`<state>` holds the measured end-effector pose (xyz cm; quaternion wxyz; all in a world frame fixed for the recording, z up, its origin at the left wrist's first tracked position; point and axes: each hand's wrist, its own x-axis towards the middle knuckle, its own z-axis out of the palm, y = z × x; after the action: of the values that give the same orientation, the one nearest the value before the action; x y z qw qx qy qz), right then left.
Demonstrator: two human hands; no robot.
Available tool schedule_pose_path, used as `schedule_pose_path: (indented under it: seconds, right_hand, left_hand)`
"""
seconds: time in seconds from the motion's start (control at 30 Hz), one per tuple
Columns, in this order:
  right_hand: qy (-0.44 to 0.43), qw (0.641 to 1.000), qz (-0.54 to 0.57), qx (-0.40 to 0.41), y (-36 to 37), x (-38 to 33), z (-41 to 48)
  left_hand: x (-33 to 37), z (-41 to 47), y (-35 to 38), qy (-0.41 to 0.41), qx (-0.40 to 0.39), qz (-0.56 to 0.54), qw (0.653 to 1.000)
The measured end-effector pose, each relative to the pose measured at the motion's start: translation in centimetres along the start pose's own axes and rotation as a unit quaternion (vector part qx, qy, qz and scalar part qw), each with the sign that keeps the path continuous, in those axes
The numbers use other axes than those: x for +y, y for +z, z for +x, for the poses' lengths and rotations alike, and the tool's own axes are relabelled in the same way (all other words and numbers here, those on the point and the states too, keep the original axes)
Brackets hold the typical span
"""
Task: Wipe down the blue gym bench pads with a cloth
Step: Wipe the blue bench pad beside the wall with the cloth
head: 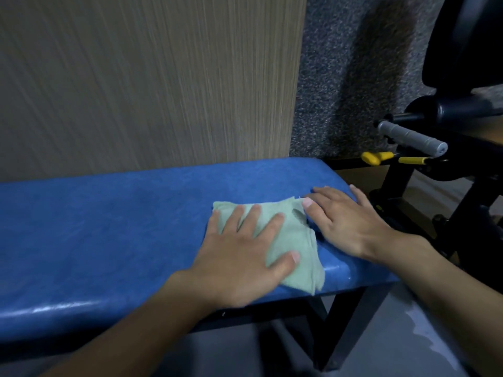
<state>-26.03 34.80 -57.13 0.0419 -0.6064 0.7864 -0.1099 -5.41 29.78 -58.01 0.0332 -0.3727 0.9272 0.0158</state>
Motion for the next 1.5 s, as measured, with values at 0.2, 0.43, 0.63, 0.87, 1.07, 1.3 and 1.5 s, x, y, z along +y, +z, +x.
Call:
schedule_pose_path:
  seconds: [0.2,0.43,0.63,0.87,1.07,1.3,1.5]
  right_hand:
    - [-0.006,1.000,0.000,-0.014,0.4,-0.7,0.7]
    - [-0.004,0.999,-0.041,-0.018,0.8,-0.7,1.0]
    - [-0.002,0.999,-0.033,-0.016,0.8,-0.7,1.1]
    - [-0.001,1.000,-0.015,0.004,1.1,-0.4,1.3]
    - [0.006,0.999,0.029,0.013,0.2,-0.7,1.1]
    - [-0.004,1.000,0.020,-0.010,0.4,-2.5,0.8]
    - [-0.007,0.999,-0.030,-0.025,1.2,-2.2,1.2]
  left_hand:
    - [-2.6,4.4,-1.0,0.009,-0.028,-0.027,0.999]
    - [-7.7,16.9,-2.1,-0.042,-0.019,-0.030,0.998]
    - [-8.8,19.8,-2.6,-0.051,-0.007,-0.028,0.998]
    - [-5.7,10.6,-1.1,-0.010,-0.016,-0.014,1.000]
    - [-2.2,0.8,-0.3,0.005,-0.005,-0.002,1.000]
    - [-2.5,0.2,-0.3,0.000,-0.007,-0.013,1.000]
    - [-6.9,9.3,-1.6,-0.018,-0.030,-0.037,0.999]
